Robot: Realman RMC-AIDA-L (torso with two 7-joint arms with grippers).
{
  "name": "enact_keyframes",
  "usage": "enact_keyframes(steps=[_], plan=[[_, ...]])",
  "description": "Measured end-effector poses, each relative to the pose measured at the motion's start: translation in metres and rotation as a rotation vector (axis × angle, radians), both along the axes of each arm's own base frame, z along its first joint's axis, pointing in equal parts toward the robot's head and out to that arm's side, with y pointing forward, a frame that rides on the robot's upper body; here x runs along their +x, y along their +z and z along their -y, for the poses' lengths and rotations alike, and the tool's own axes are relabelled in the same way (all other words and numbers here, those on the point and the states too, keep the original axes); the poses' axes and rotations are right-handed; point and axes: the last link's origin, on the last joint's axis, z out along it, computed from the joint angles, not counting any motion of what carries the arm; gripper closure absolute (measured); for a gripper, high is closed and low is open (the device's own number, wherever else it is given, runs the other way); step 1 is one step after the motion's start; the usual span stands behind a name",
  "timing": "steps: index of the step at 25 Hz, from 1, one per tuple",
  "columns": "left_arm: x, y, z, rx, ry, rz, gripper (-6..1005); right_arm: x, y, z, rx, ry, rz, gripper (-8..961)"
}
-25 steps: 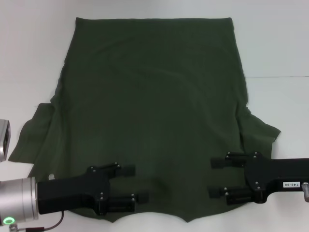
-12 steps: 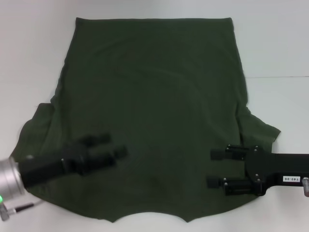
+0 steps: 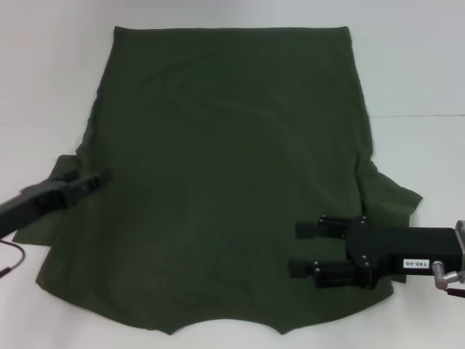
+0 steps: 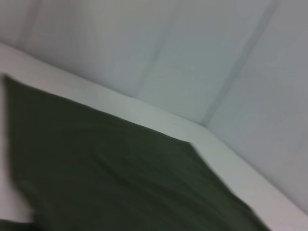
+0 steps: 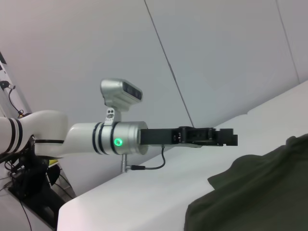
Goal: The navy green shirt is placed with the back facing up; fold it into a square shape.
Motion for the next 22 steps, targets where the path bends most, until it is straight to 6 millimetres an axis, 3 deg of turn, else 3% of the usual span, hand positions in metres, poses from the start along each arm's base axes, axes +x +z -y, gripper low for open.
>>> enact_keyframes(steps=[10,22], plan=[[-0.036,0.009,-0.019,0.123,0.277,-0.078,78,-0.005,-0.004,-0.003,-0.007,-0.017,-0.031,73],[-0.042,-0.004,-0.031,0.145,0.357,-0.155,79,-0.005,-0.003,-0.004,-0.006,-0.027,-0.04,74]])
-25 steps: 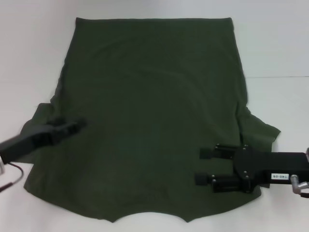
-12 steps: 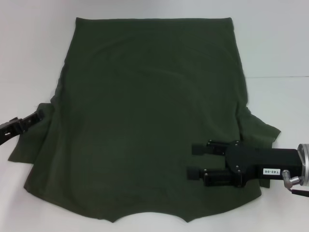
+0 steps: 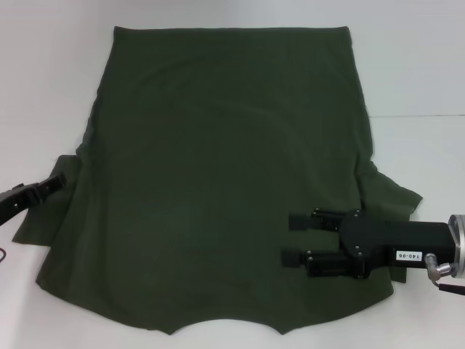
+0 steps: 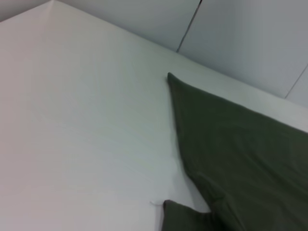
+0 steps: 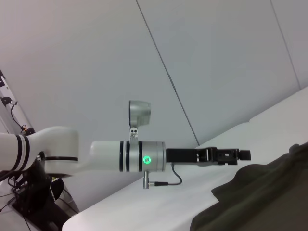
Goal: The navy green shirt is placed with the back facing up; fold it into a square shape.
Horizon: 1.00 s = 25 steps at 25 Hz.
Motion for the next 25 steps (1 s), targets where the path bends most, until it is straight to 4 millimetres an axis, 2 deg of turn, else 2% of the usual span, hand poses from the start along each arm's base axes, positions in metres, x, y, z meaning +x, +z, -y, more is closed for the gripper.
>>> enact_keyframes(steps=[25], plan=[[0.0,-0.014,-0.006,-0.039,0.011,-0.094,79,0.002,0.0,0.0,0.01,-0.011,0.0,74]])
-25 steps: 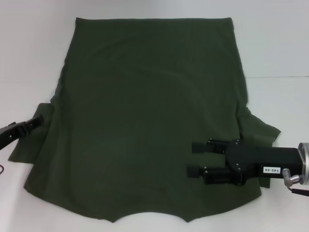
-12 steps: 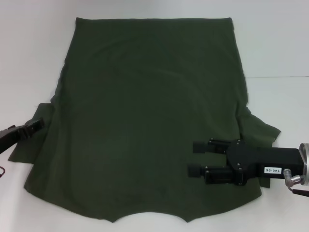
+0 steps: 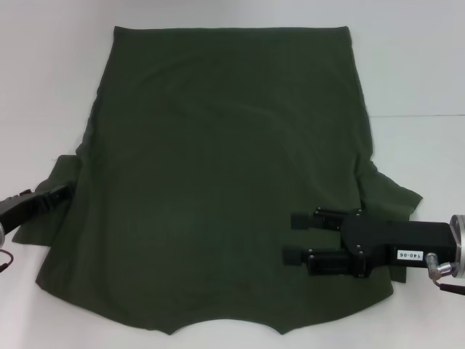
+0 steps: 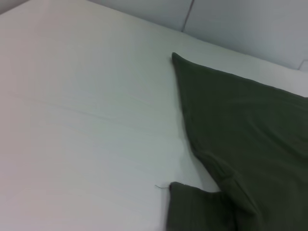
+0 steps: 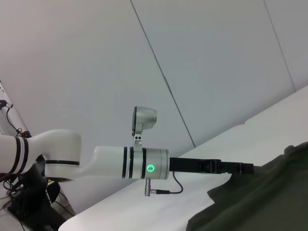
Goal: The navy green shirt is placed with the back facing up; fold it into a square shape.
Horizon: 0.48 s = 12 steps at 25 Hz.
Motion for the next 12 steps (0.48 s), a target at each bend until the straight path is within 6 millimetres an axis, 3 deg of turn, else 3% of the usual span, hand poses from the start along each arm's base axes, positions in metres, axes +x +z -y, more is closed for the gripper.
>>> enact_keyframes(steps=[12], plan=[[0.0035,-0.0003,0.0002,-0.018,-0.029,-0.013,78,-0.0003,0.0,-0.0006,0.002,0.0,0.0,74]])
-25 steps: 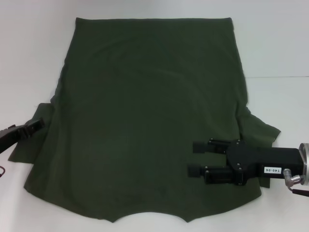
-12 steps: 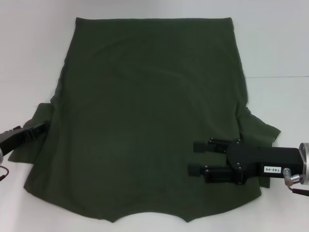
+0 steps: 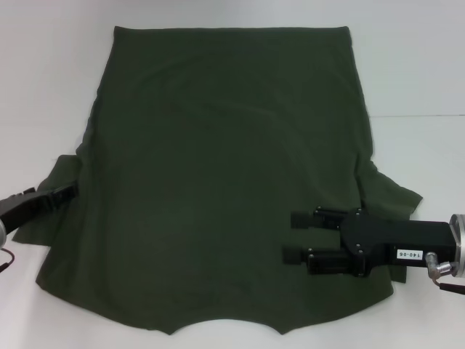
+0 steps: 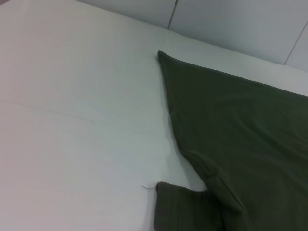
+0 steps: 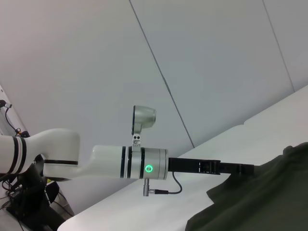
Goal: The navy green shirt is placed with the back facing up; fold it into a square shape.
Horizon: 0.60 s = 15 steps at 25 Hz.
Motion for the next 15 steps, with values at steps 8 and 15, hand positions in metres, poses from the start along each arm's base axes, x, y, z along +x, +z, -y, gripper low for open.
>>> enact_keyframes(steps=[8,15], plan=[[-0.008,0.007,0.004,0.03,0.031,-0.014,78,0.0,0.001,0.0,0.004,0.001,-0.001,74],[-0.01,0.005,0.004,0.027,0.045,-0.03,78,-0.001,0.001,-0.002,0.008,0.006,-0.001,73]])
